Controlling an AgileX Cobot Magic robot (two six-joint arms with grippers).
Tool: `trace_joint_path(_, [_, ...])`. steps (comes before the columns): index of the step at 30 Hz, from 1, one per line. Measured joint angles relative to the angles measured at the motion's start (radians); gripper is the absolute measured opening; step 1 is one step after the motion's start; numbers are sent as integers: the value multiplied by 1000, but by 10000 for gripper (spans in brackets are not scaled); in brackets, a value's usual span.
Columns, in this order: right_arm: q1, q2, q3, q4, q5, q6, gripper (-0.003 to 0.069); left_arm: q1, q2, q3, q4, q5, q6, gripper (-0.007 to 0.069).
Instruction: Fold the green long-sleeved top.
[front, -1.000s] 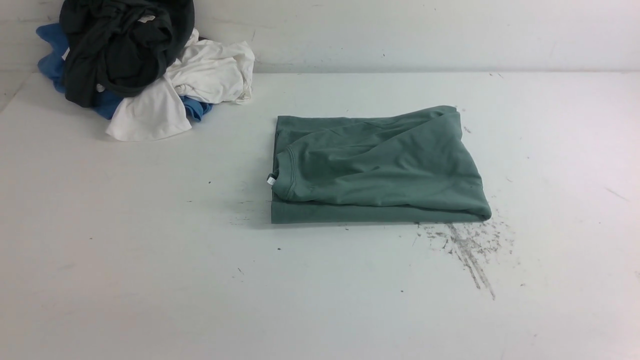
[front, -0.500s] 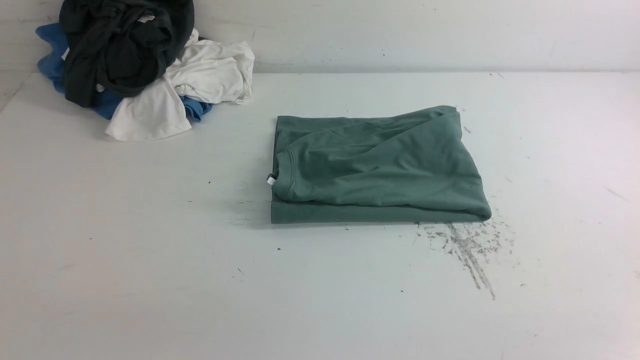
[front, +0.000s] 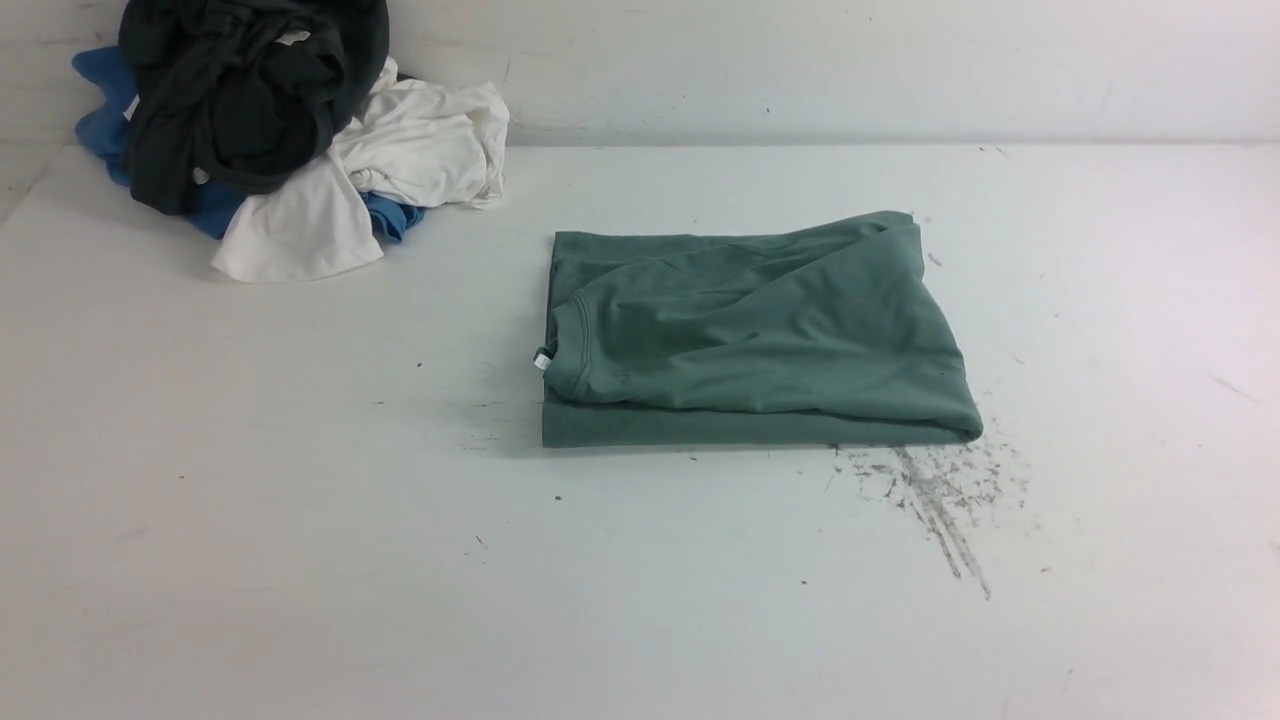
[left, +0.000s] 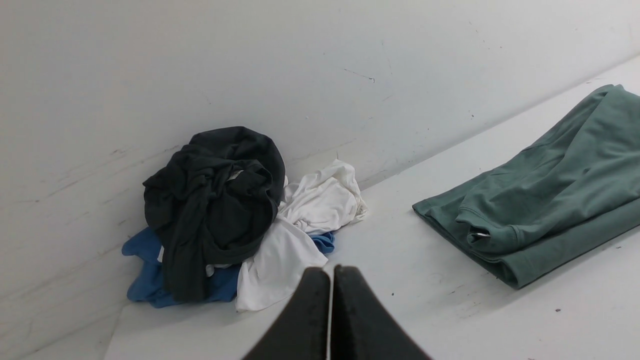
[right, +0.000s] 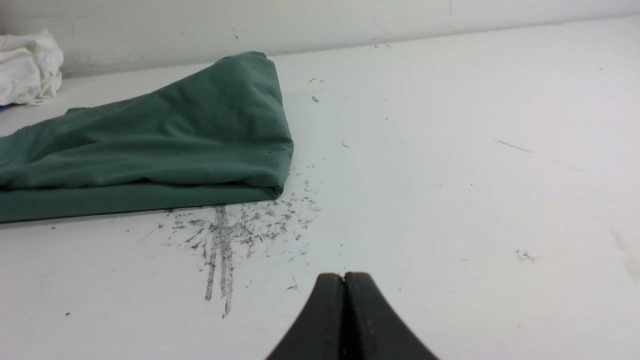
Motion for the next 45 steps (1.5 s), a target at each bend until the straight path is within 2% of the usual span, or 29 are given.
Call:
trace_joint_path(12, [0,0,0,0,0,0,-14,1,-8,125,0,-7,0,-7])
trace_joint_path(15, [0,0,0,-1,1,0,-14,20,-9,174,-2,2,-31,-7])
trace_joint_path(19, [0,0,0,-2,1,0,-14,102,-9,260,-8,20,-263,-7])
trace_joint_path(22, [0,0,0,-1,1,1,-14,127,-9,262,-8,65,-336,-7])
trace_joint_path(31, [0,0,0,-1,1,1,-14,128,-9,260,-10,69,-296,-7])
trace_joint_path(45, [0,0,0,-1,1,1,-14,129,-9,260,-19,70,-296,-7])
